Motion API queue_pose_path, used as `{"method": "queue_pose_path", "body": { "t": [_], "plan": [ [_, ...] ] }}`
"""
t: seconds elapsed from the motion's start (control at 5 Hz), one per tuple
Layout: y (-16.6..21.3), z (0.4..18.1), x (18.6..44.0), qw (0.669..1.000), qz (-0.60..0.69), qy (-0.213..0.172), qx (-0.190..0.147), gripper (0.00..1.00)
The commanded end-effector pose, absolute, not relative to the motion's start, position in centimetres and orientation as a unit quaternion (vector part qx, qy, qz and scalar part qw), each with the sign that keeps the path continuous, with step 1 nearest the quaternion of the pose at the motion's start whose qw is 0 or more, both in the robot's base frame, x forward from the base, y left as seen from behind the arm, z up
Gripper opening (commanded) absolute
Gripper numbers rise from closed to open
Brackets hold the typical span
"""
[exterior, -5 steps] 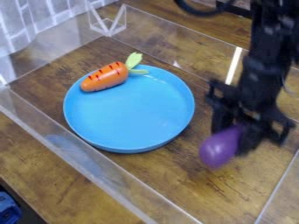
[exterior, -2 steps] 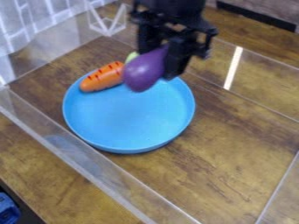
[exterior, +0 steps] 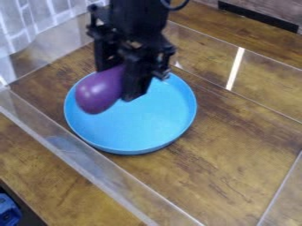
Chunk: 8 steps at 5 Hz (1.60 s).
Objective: Put the purple eggplant on the blue tray
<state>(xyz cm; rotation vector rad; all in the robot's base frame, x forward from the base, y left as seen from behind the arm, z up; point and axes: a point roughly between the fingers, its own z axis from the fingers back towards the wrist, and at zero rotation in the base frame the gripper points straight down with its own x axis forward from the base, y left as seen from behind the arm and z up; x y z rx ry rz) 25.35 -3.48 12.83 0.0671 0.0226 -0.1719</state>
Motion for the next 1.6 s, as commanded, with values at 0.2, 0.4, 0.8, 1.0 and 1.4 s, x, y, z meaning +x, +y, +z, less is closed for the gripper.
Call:
{"method": "queue_pose_path", "body": {
  "t": [0.2, 0.4, 0.8, 1.0, 1.4],
  "plan": [
    [-4.6, 15.0, 25.4, 0.995, -0.09, -0.037, 0.027, 0.0],
    [-5.0, 15.2, 25.3, 0.995, -0.093, -0.04, 0.024, 0.0],
    [-6.0, 15.6, 25.5, 0.994, -0.098, -0.049, 0.019, 0.0],
    [-6.5, 15.8, 25.7, 0.993, -0.102, -0.052, 0.019, 0.0],
    [-7.0, 15.3, 25.6, 0.992, -0.107, -0.055, 0.023, 0.0]
  ]
}}
